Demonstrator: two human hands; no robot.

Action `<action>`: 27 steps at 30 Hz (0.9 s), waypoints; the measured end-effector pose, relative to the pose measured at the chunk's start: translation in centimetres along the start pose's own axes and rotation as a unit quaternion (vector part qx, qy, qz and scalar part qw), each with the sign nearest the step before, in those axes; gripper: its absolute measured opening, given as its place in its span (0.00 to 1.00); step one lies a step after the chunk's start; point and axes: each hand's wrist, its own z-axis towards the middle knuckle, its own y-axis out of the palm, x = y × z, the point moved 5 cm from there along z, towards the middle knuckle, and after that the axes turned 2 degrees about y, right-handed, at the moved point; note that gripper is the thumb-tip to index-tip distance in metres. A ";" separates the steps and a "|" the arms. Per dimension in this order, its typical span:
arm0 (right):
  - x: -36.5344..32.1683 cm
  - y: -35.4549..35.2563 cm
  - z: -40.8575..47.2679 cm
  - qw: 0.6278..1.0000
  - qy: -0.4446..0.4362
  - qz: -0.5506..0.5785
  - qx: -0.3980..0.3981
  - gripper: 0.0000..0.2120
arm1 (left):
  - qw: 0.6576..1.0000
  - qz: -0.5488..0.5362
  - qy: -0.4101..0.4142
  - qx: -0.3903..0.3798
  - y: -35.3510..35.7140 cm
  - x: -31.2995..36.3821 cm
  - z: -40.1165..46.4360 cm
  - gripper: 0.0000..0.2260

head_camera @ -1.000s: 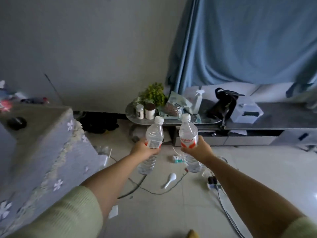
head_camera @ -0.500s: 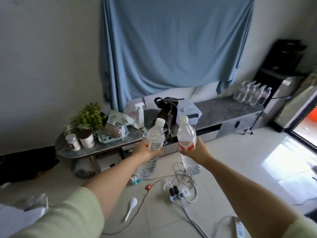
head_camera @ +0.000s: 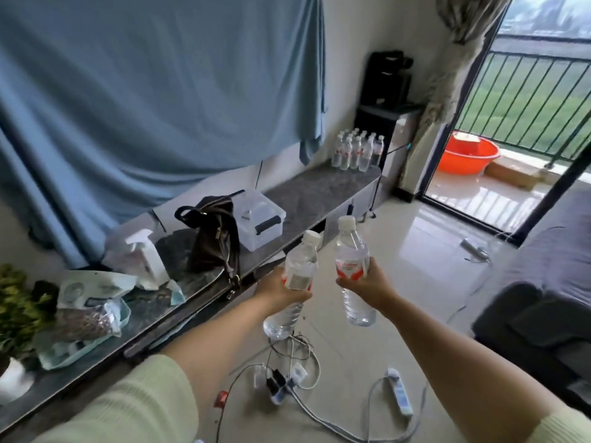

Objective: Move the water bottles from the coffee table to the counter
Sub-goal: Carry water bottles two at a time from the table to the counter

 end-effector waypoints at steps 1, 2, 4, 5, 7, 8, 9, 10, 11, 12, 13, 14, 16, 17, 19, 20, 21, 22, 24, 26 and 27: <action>0.0 -0.3 0.8 1.000 0.004 -0.003 0.008 0.20 | 1.000 0.010 0.014 -0.014 0.2 0.5 1.3 0.23; 0.0 -0.6 1.4 1.000 0.011 -0.009 0.016 0.23 | 0.999 0.019 0.024 -0.027 0.3 1.0 2.6 0.22; -0.2 -1.6 3.3 0.998 0.027 -0.014 0.046 0.26 | 0.997 0.045 0.041 -0.051 0.2 2.2 6.4 0.25; -0.2 -2.0 3.9 0.998 0.031 -0.015 0.057 0.27 | 0.997 0.048 0.044 -0.051 0.0 2.7 7.7 0.26; 0.3 -2.9 5.2 0.995 0.051 -0.023 0.082 0.29 | 0.996 0.040 0.049 -0.057 0.1 3.6 10.6 0.29; 0.8 -3.4 6.0 0.993 0.065 -0.026 0.096 0.29 | 0.996 0.039 0.050 -0.066 0.4 4.1 12.0 0.30; 1.4 -3.8 6.6 0.991 0.074 -0.024 0.105 0.29 | 0.995 0.039 0.051 -0.074 0.8 4.4 13.0 0.30; 1.8 -4.0 6.9 0.990 0.080 -0.022 0.109 0.29 | 0.995 0.037 0.055 -0.080 1.1 4.6 13.5 0.29; 2.4 -4.2 7.2 0.990 0.085 -0.018 0.114 0.28 | 0.994 0.035 0.060 -0.089 1.6 4.7 14.2 0.28; 2.9 -4.4 7.6 0.989 0.090 -0.014 0.119 0.27 | 0.993 0.041 0.061 -0.096 2.1 4.8 14.8 0.28; 3.3 -4.7 8.3 0.988 0.094 -0.009 0.125 0.27 | 0.991 0.054 0.062 -0.102 2.7 5.0 15.7 0.29; 3.6 -5.1 9.0 0.987 0.099 -0.004 0.129 0.27 | 0.990 0.069 0.062 -0.107 3.3 5.3 16.6 0.30; 4.4 -6.0 10.9 0.985 0.109 0.000 0.134 0.27 | 0.989 0.073 0.059 -0.117 4.7 5.9 18.7 0.32; 4.7 -6.5 12.0 0.984 0.112 -0.001 0.137 0.27 | 0.989 0.069 0.056 -0.120 5.4 6.3 19.7 0.33; 5.3 -7.8 14.9 0.984 0.112 -0.002 0.140 0.27 | 0.989 0.067 0.047 -0.122 6.7 7.4 22.3 0.33; 5.6 -8.4 16.6 0.984 0.112 0.001 0.138 0.27 | 0.988 0.075 0.045 -0.124 7.3 8.0 23.8 0.32; 6.0 -9.0 18.3 0.985 0.112 0.006 0.134 0.27 | 0.988 0.083 0.042 -0.124 7.9 8.5 25.3 0.32; 6.5 -9.7 20.2 0.985 0.112 0.011 0.130 0.27 | 0.988 0.087 0.037 -0.122 8.5 9.2 27.1 0.31; 7.5 -11.4 24.0 0.986 0.112 0.013 0.122 0.27 | 0.990 0.081 0.023 -0.114 9.9 10.5 30.7 0.29; 8.1 -13.3 27.2 0.987 0.113 0.010 0.114 0.27 | 0.991 0.070 0.020 -0.108 11.1 12.1 33.7 0.25; 8.5 -14.7 29.2 0.987 0.114 0.010 0.109 0.27 | 0.992 0.061 0.014 -0.105 11.9 13.1 35.6 0.24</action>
